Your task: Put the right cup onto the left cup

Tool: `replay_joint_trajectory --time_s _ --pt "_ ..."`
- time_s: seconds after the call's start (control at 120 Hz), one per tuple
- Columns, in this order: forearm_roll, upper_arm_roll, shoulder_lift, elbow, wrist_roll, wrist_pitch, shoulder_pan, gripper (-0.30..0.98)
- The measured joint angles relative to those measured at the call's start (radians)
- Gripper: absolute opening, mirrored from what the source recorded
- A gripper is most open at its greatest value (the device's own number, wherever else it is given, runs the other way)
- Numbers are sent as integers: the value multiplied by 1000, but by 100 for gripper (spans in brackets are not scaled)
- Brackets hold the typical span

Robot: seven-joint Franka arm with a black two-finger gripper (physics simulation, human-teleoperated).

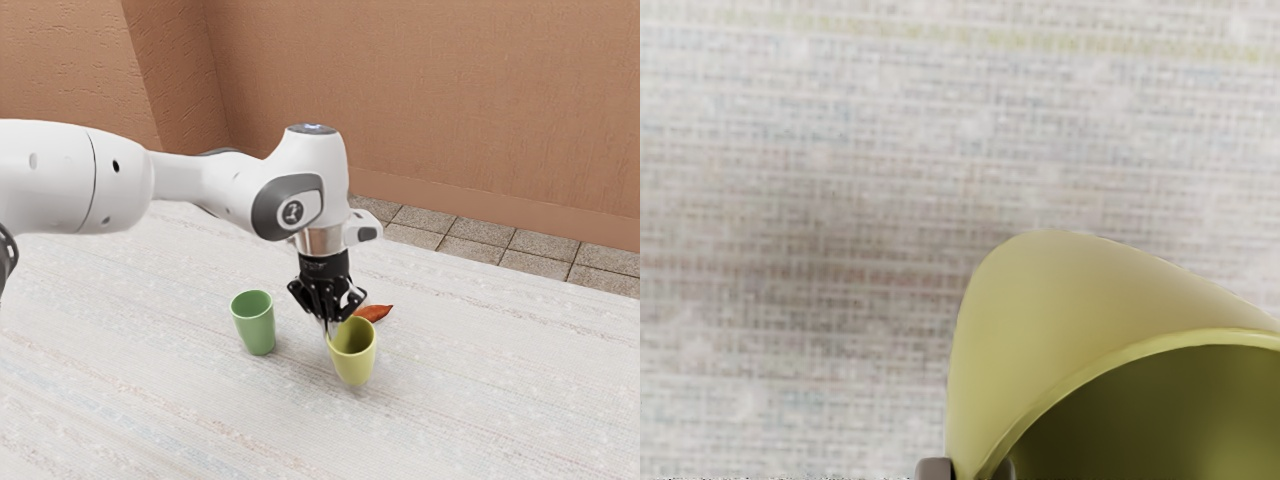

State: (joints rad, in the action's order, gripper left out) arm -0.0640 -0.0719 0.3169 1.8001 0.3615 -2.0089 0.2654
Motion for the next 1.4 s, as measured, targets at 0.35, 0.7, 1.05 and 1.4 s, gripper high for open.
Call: replay_joint_trajectory --time_s 0.35,0.7,1.05,1.4 --pt "1 34 -92 -3 18 48 -12 -10" --pt "2 94 -131 -38 21 115 -14 -10" --pt "6 155 -188 -43 20 173 -14 -10" --pt "12 217 -204 -42 18 215 -14 -10"
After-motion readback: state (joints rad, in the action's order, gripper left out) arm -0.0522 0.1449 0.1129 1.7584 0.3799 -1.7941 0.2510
